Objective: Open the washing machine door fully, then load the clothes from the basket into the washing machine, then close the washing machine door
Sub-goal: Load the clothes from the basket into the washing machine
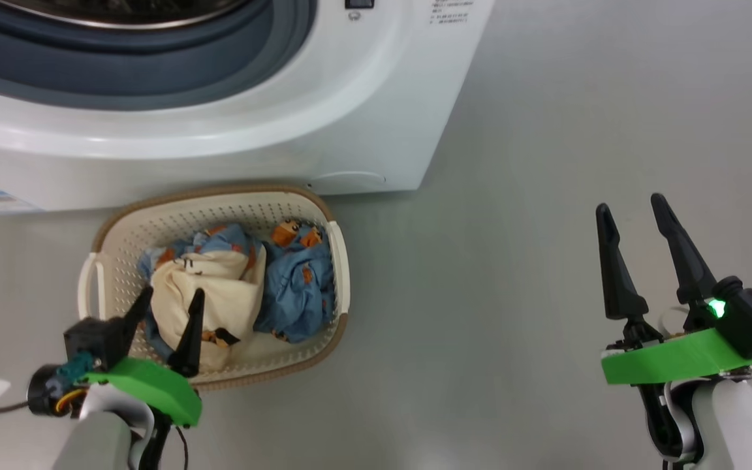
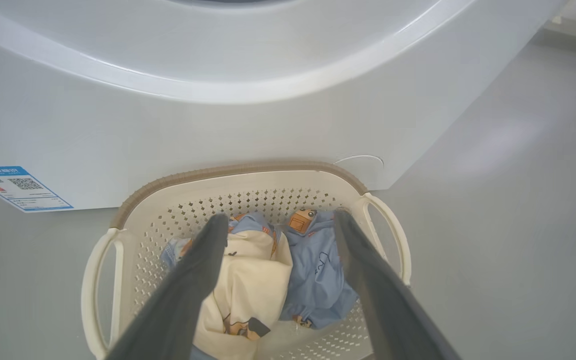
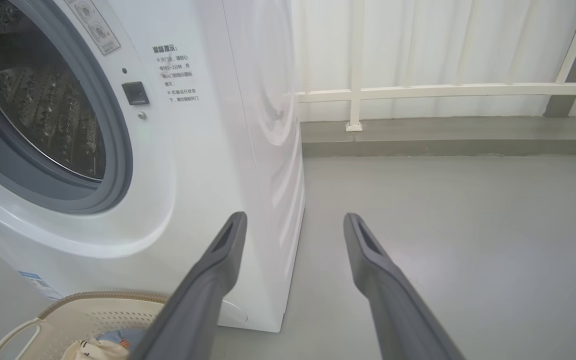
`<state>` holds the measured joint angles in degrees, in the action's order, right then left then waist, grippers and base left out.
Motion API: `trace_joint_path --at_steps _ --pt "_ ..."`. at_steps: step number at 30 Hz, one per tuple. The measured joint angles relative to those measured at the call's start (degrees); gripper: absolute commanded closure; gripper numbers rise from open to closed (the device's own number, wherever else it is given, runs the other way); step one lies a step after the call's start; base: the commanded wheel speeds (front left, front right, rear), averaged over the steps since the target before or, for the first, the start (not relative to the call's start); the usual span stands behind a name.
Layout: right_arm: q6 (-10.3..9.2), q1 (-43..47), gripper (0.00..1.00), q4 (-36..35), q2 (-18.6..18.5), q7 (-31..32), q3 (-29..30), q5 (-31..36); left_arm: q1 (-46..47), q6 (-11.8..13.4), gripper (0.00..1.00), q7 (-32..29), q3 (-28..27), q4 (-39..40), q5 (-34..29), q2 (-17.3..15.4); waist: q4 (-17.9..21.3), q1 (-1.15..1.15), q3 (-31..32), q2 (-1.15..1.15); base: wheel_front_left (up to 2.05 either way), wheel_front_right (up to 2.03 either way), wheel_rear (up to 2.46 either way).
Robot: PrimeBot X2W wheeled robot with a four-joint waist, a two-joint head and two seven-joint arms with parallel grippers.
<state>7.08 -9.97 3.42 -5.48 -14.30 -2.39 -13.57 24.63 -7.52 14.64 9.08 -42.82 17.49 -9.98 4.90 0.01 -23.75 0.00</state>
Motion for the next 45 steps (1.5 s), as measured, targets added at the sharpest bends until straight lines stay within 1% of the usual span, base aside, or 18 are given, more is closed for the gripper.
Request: trace_joint_path --at_steps 12,22,32,45 --pt "0.00 -5.71 0.00 -1.27 1.72 -0.01 -1.24 0.86 13.72 0.00 0.00 0.00 3.78 -14.10 0.41 -2.36 1.73 0.00 -9.95 0.00 0.00 0.00 0.00" --pt "0.00 -8.91 0.00 -2.54 2.18 -0.25 -3.07 1.03 23.54 0.00 0.00 -0.02 7.11 -25.29 2.25 -5.78 4.41 0.00 -17.62 0.00 0.00 0.00 0.00" --pt "0.00 -10.97 0.00 -4.13 2.22 -0.26 -4.71 0.23 30.20 -0.01 0.00 -2.58 8.42 -29.51 3.58 -8.87 6.73 0.00 -23.55 0.00 0.00 0.00 0.00" --pt "0.00 -12.96 0.00 -5.90 2.27 -0.26 -6.50 -1.08 35.36 0.09 0.00 -6.12 9.50 -30.83 3.64 -11.99 9.14 -0.01 -28.85 0.00 0.00 0.00 0.00"
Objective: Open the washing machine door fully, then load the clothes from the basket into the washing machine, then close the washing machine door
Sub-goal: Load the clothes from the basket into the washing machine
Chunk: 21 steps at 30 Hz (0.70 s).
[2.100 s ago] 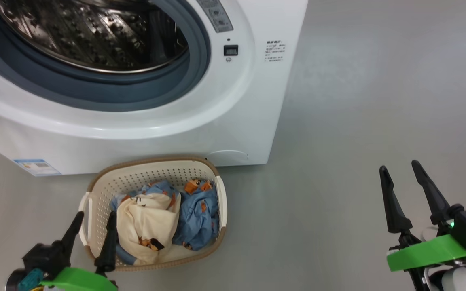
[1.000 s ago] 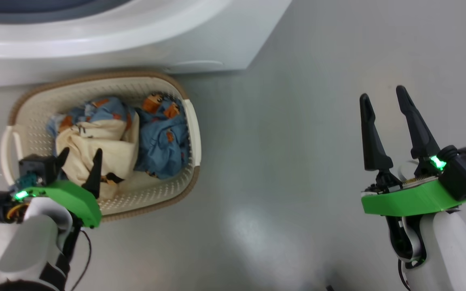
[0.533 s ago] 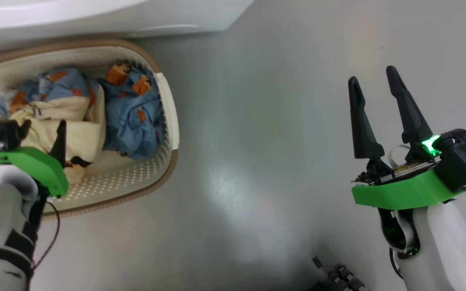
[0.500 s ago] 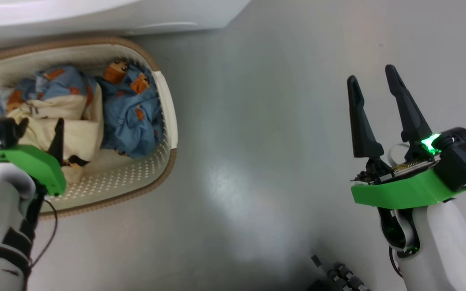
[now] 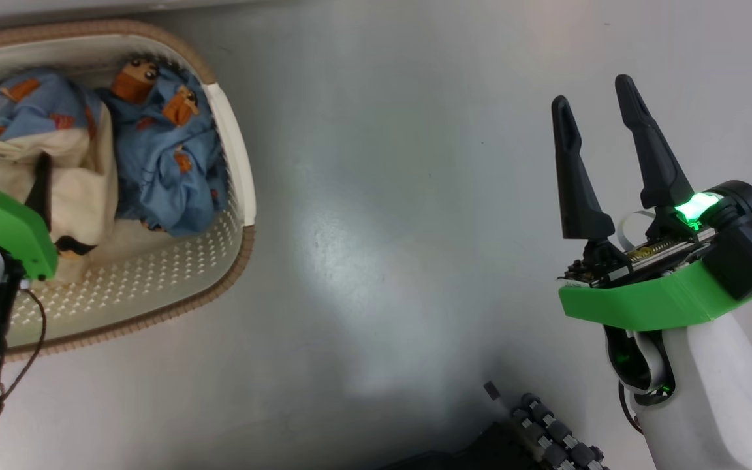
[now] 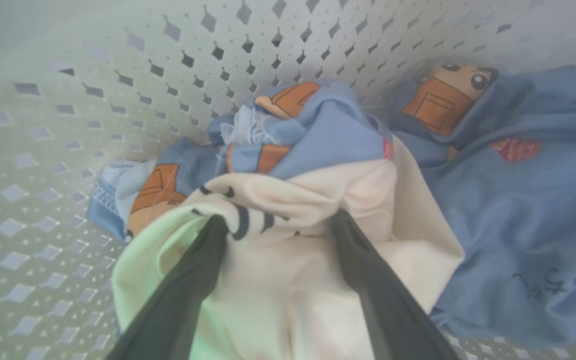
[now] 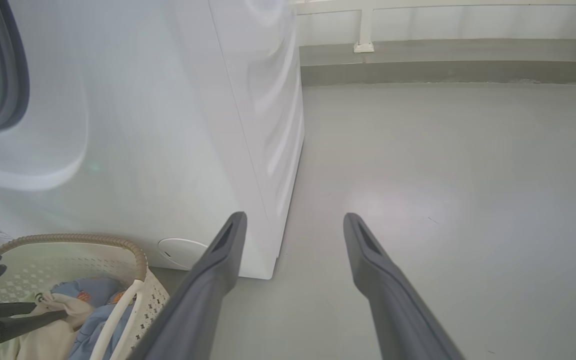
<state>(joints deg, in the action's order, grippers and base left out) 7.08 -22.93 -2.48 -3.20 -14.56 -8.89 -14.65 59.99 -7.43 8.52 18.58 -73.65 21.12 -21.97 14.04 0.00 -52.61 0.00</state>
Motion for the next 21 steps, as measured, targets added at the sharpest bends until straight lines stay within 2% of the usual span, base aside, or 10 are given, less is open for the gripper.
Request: trace_joint_path --at_steps 17,19,20,21 --pt "0.00 -0.13 0.00 -1.20 0.11 0.00 -2.03 -1.44 2.66 -0.09 0.00 -3.76 3.74 -0.32 0.11 -1.37 2.16 0.00 -2.69 0.00 0.00 0.00 0.00" --pt "0.00 -0.13 0.00 -1.27 0.11 0.00 -2.09 -1.52 2.68 -0.09 0.24 -4.87 4.52 -0.31 0.78 -1.46 2.42 0.00 -2.81 0.00 0.00 0.00 0.00" --pt "0.00 -0.13 0.00 -1.30 0.11 0.00 -2.11 -1.52 2.68 -0.09 0.58 -5.09 4.91 -0.31 1.19 -1.47 2.54 0.00 -2.84 0.00 0.00 0.00 0.00" --pt "0.00 -0.13 0.00 -1.33 0.11 0.00 -2.13 -1.52 2.68 -0.09 0.70 -5.38 5.28 -0.27 1.55 -1.49 2.66 0.00 -2.86 0.00 0.00 0.00 0.00"
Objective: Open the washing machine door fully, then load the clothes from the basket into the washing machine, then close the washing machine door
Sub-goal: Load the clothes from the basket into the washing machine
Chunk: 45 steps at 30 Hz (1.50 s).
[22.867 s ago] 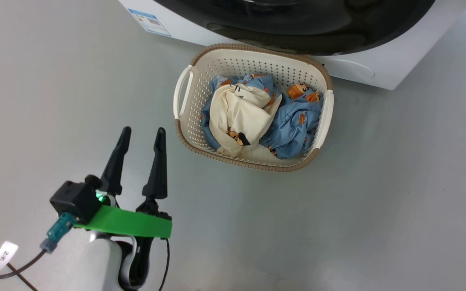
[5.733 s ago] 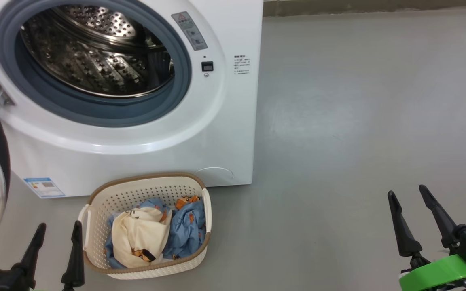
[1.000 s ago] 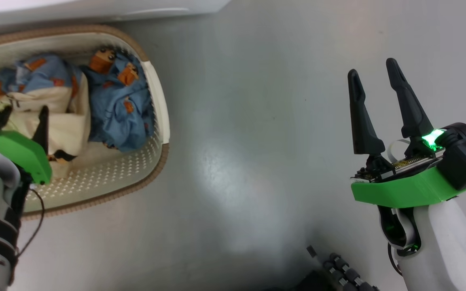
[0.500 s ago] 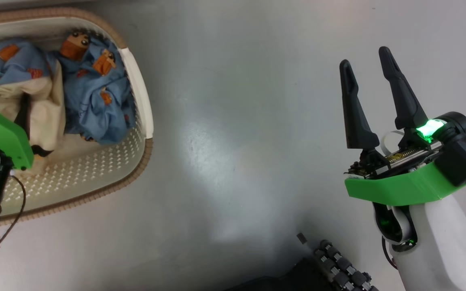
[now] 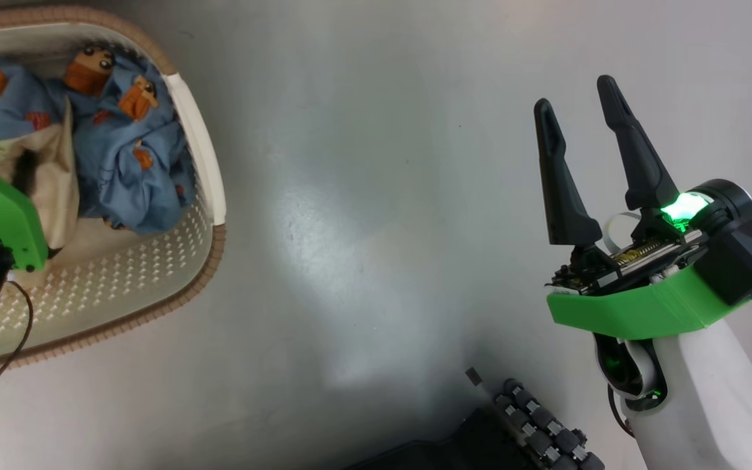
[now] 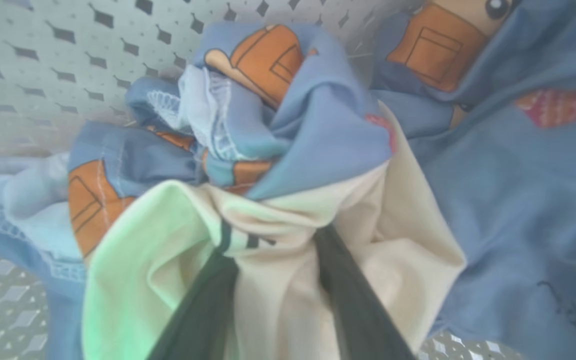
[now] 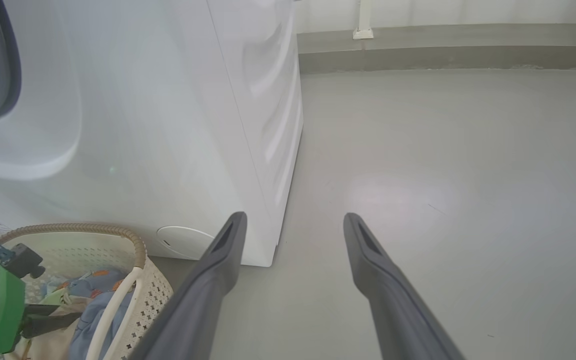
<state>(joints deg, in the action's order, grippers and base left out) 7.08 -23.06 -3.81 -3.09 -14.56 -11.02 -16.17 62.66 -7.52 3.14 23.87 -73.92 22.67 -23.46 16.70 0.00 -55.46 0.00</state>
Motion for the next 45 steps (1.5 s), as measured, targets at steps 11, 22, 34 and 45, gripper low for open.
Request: trace_joint_path --at_steps 11,22,34,45 --pt "0.00 0.01 0.00 -0.56 0.01 0.00 -0.07 -0.43 -0.08 0.00 1.00 -1.14 4.22 2.97 5.76 -0.88 0.72 -0.01 0.91 0.00 0.00 0.00 0.00" --pt "0.00 0.01 0.00 -0.27 0.01 0.00 0.44 -0.30 -2.45 0.00 1.00 6.99 5.15 5.55 14.85 0.62 -1.17 0.00 4.39 0.00 0.00 0.00 0.00" --pt "0.00 0.16 0.00 0.97 0.01 0.00 2.26 1.74 -8.20 0.00 1.00 11.07 5.78 11.84 21.30 2.93 -3.84 -0.01 10.82 0.00 0.00 0.00 0.00" --pt "0.00 2.84 0.00 3.24 -0.01 0.00 4.03 2.63 -19.14 0.00 1.00 11.34 -3.94 23.17 15.62 4.49 -5.81 -0.01 18.86 0.00 0.00 0.00 0.00"
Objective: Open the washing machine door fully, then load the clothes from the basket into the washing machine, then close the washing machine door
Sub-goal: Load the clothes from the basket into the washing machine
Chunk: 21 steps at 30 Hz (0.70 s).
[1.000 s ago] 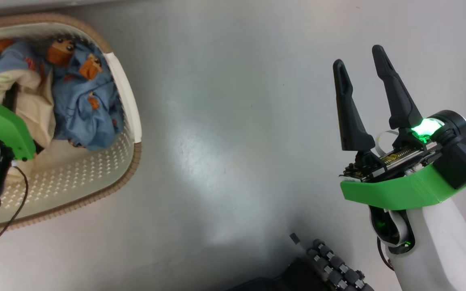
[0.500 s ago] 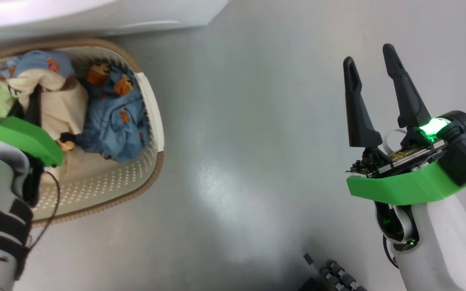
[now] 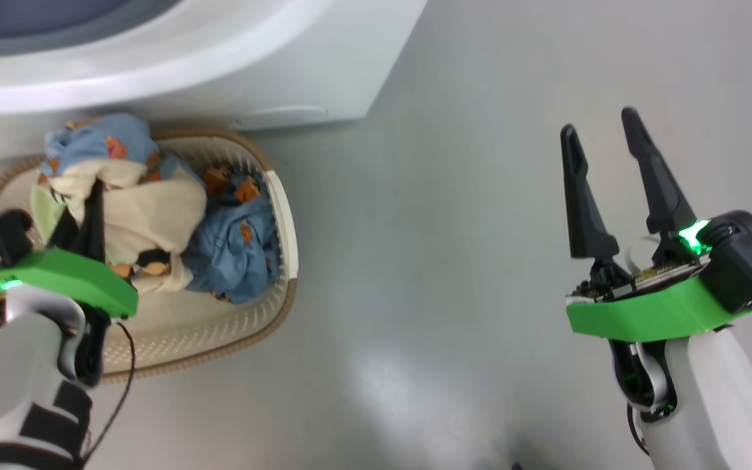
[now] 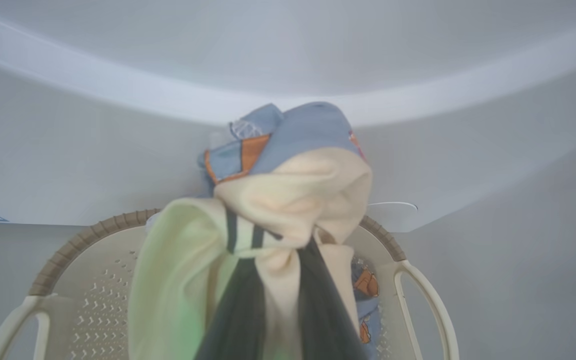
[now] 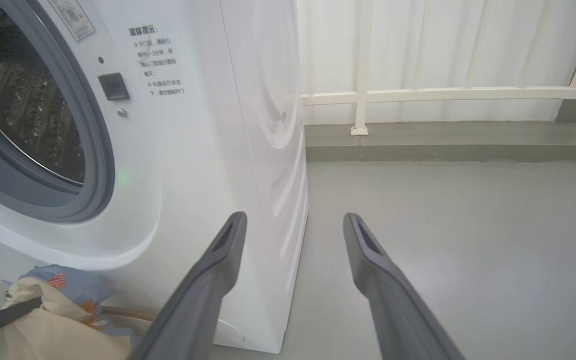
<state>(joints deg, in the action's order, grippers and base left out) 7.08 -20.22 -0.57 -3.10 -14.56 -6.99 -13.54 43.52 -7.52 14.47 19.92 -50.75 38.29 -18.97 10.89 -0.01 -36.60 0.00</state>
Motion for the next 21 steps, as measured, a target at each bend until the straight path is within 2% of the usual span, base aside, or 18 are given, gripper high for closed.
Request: trace_joint_path --at_steps 11,21 --pt "0.00 6.10 0.00 1.88 -0.69 0.00 1.31 0.43 -11.34 0.00 1.00 0.15 -9.14 11.29 -7.90 3.32 -2.03 -0.01 10.07 0.00 0.00 0.00 0.00" --pt "0.00 10.54 0.00 2.70 -1.87 0.01 1.65 -0.54 -19.76 0.00 1.00 0.15 -14.29 21.37 -13.37 5.64 -3.47 0.00 17.60 0.00 0.00 0.00 0.00"
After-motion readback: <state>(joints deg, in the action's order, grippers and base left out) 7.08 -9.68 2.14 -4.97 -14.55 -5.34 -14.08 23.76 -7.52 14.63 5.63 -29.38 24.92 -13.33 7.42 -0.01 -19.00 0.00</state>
